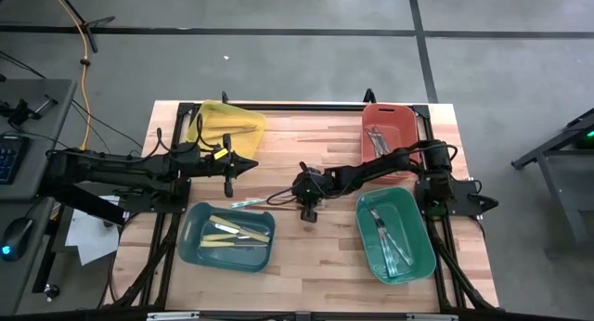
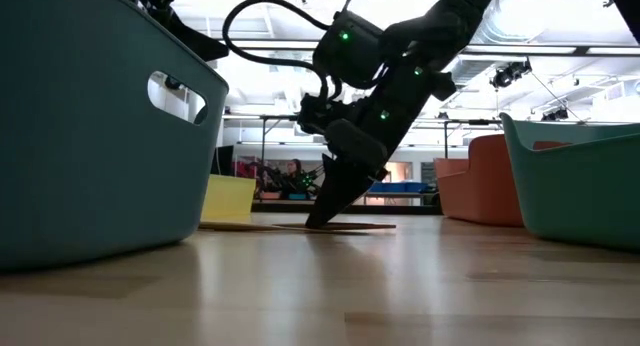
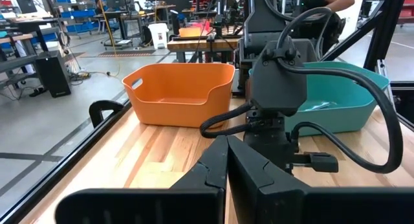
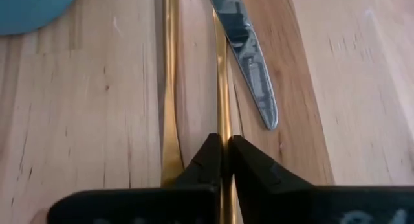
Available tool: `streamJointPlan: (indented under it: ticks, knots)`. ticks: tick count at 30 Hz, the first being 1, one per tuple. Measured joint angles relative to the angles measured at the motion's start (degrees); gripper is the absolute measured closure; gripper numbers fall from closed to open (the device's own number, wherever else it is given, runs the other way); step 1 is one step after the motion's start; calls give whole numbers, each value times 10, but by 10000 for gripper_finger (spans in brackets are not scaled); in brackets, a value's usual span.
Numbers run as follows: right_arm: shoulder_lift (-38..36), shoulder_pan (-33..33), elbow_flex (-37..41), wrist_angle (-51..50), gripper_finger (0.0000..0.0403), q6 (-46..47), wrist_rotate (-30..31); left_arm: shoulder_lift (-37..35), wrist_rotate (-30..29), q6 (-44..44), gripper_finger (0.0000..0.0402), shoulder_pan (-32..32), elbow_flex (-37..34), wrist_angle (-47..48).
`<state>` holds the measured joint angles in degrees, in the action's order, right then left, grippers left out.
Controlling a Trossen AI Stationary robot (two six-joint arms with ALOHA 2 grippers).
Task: Sort silverware by color (type)
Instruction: Put the gold knife into the yellow bin
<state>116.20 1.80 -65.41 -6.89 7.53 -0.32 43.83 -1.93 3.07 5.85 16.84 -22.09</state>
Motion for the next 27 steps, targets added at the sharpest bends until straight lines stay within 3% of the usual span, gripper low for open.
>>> streamJointPlan:
  ticks: [9, 19, 27]
  knots:
    - [-20, 1, 2, -19, 398, -10, -2, 0, 0, 0, 401, 0, 0, 0]
    - [-88, 28, 6, -145, 402, -3, 117, 0, 0, 0, 401, 0, 0, 8]
    - [-103, 44, 5, -142, 403, -11, 123, 0, 0, -9, 401, 0, 0, 11]
